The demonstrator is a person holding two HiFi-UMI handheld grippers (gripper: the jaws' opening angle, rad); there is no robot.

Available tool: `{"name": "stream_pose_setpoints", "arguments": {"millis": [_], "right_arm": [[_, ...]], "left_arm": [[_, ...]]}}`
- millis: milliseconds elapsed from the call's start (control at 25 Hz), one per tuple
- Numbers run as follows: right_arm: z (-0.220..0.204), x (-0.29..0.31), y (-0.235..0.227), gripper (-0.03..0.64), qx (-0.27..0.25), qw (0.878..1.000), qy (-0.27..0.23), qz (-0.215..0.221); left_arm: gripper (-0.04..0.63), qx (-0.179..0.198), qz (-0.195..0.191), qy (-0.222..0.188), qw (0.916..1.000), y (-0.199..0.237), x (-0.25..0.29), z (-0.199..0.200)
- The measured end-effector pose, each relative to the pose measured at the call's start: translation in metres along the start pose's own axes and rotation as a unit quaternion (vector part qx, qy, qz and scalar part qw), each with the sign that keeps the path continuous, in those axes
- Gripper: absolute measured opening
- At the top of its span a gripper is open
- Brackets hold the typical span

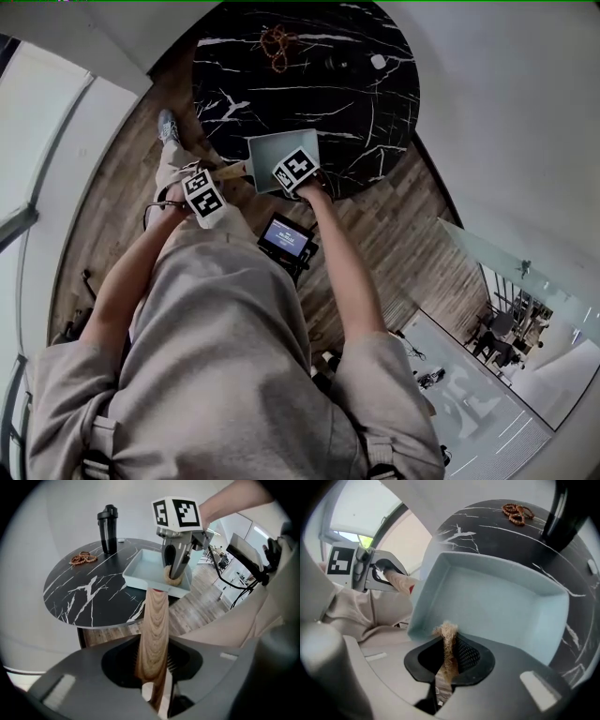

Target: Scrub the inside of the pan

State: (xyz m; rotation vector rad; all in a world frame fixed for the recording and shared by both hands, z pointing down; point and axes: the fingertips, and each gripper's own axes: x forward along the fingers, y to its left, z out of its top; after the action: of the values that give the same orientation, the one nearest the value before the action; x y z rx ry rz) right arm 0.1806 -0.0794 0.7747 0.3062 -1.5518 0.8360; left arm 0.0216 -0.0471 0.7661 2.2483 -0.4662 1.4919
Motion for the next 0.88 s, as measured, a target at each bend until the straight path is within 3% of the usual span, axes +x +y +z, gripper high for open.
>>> {"name": "stream_pose_setpoints", "arguments": {"millis": [120,240,480,600,680,760,800,880], "right_arm": [[0.015,0.01,0.028,0.049,-0.008,0.999,-0.018,0.042],[0.021,0.013,0.036,0.048,-0.033,0.999,0.003,0.041],[0.024,0.012,0.036,0.046,-0.018,0.999,0.016,0.029],[0.029,-0.001,0.035,0.046,0.009,0.999,-0.016,0.034],[0.034,-0.015,0.034,0.046,0.049,0.995,-0.061,0.06],[0.041,-0.032,0.036,0.046,0.098,0.981,-0.126,0.106],[0.044,-0.042,0.038,0.046,0.123,0.969,-0.165,0.136],[0.053,-0.067,0.046,0.048,0.16,0.933,-0.254,0.2]], "left_arm": [[0.114,-0.005,-0.003,0.0,1.0,-0.001,0.002,0.001],[0.112,-0.006,-0.004,0.001,1.0,-0.001,0.002,0.001],[0.106,0.001,0.005,0.003,1.0,-0.001,0.002,0.0],[0.115,0.001,0.013,0.002,0.9999,0.002,0.002,0.0],[0.13,-0.004,0.019,0.003,0.9998,0.005,0.001,-0.001],[0.143,-0.003,0.022,0.001,0.9998,0.006,-0.001,-0.001],[0.147,0.004,0.022,-0.002,0.9998,0.004,-0.003,0.0],[0.158,0.026,0.021,-0.015,0.9993,-0.003,-0.013,0.005]]}}
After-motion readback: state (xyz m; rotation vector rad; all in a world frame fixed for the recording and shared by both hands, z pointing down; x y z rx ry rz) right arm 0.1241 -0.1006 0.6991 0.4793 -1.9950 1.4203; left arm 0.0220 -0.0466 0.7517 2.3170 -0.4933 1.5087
